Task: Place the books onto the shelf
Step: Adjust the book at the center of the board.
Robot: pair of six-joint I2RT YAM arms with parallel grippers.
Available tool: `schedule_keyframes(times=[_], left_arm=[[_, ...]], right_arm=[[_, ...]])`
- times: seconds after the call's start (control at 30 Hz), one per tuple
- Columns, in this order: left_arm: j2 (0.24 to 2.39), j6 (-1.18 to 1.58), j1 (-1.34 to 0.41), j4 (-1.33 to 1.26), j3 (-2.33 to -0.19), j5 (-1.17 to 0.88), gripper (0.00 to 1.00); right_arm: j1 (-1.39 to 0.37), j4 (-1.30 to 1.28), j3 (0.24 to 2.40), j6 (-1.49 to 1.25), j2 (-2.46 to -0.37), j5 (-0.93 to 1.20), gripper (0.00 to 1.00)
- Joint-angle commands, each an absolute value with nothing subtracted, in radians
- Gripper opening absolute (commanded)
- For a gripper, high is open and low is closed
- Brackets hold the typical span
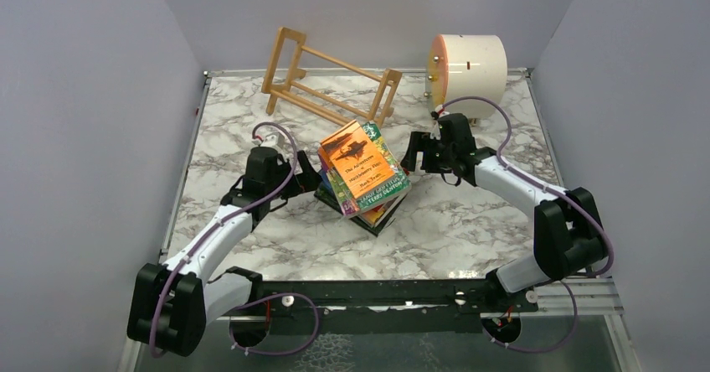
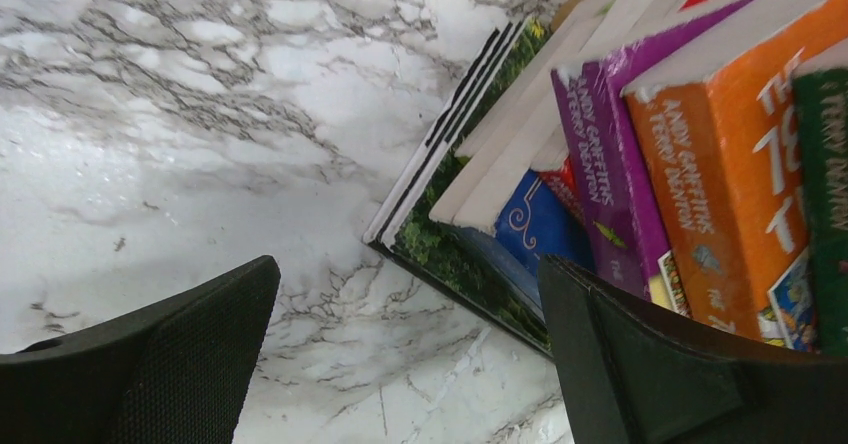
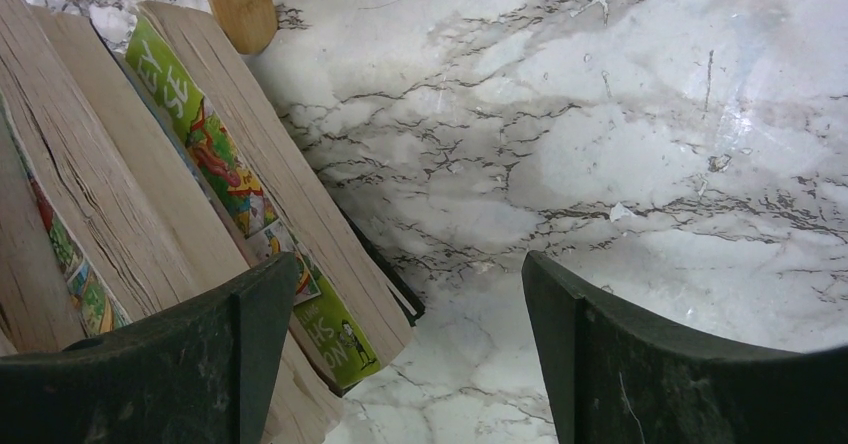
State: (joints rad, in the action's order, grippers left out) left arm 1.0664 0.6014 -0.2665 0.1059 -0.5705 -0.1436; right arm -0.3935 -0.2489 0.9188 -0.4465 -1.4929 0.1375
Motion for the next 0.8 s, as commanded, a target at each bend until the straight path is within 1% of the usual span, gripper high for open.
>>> schedule_keyframes(times=[0.0, 0.17, 0.33, 0.77], left_arm=[[1.07, 0.632, -0.323, 0.143, -0.533, -0.1, 0.99], [0.998, 0.634, -0.357, 0.205, -0.493, -0.024, 0.99], [0.949, 0.621, -0.368, 0.229, -0.446, -0.001, 0.99], [1.138, 0.58, -0.452, 0.245, -0.503, 0.161, 0.99]], right_arm=[[-0.394, -0.221, 0.912, -0.43, -1.512, 0.12, 0.82], [-0.384, -0.216, 0.916, -0.426, -1.521, 0.125, 0.82], [-0.374, -0.208, 0.917, -0.421, -1.534, 0.133, 0.82], [-0.363, -0.206, 0.93, -0.412, -1.545, 0.139, 0.82]])
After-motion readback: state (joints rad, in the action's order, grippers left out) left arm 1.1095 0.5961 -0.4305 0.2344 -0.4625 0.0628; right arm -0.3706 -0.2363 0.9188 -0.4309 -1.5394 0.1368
